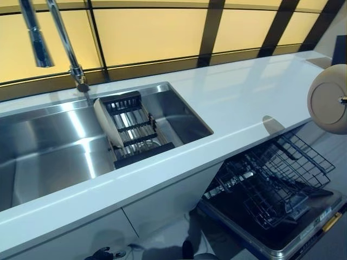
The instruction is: Take plates into dishwasher
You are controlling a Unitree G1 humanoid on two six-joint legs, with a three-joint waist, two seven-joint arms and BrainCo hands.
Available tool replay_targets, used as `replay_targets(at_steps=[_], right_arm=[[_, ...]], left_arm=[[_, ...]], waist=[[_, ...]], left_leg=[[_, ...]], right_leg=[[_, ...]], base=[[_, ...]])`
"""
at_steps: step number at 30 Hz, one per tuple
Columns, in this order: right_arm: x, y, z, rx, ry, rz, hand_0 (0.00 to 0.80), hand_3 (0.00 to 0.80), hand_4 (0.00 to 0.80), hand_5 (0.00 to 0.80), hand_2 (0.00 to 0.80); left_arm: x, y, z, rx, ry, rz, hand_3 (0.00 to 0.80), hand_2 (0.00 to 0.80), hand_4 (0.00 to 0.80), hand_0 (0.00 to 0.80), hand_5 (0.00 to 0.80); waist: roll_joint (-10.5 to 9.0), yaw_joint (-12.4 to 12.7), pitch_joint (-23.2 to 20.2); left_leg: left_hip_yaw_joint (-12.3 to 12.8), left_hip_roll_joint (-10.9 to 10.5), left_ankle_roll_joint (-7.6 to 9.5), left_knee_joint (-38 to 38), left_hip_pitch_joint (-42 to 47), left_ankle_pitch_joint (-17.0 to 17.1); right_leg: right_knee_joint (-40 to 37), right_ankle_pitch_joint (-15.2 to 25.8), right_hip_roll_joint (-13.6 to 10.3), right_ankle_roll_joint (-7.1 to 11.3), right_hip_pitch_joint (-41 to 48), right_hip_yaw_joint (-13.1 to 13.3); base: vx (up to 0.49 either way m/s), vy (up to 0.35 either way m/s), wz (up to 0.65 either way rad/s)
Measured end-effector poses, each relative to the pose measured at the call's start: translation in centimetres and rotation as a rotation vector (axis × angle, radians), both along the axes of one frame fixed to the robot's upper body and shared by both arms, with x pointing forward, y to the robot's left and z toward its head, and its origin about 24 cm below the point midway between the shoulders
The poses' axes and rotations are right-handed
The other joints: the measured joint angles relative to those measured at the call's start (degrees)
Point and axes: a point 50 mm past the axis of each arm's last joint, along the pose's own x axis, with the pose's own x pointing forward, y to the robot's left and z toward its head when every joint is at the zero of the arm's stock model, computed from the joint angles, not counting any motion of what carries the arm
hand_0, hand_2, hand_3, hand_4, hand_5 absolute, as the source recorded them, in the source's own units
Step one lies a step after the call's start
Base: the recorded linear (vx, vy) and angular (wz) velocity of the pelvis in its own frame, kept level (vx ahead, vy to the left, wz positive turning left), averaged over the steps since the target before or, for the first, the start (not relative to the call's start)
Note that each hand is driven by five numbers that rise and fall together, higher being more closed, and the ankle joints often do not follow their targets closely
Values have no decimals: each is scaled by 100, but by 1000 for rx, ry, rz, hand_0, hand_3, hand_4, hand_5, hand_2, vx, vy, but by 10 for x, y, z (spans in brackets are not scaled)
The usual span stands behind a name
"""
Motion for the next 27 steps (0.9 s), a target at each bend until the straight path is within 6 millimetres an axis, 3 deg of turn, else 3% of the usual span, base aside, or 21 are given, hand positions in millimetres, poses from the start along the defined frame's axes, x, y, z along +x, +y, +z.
replay_targets(at_steps=[8, 23, 27], right_arm=[[-14, 4, -28, -39, 123, 107, 800, 800, 800, 800, 800], [-22, 18, -82, -61, 306, 231, 800, 800, 800, 800, 800], [-19, 27, -106, -43, 372, 267, 800, 800, 800, 800, 800]], left_arm=[[11, -1, 2, -16, -28, -15, 0, 0, 0, 0, 0], [14, -2, 3, -22, -40, -22, 0, 0, 0, 0, 0], [14, -4, 2, -28, -32, -48, 0, 0, 0, 0, 0]], waist=[[15, -245, 11], [150, -220, 121], [216, -210, 164]], left_leg=[[95, -14, 6, -7, -10, -37], [141, 39, -3, -23, -2, -54], [96, 41, -2, -22, -2, -52]], right_leg=[[1, 9, 10, 0, -66, 91], [-1, 12, 32, 3, -83, 134], [-1, 9, 22, -1, -58, 86]], base=[[-6, -30, -7], [-2, -7, -2], [3, -2, 5]])
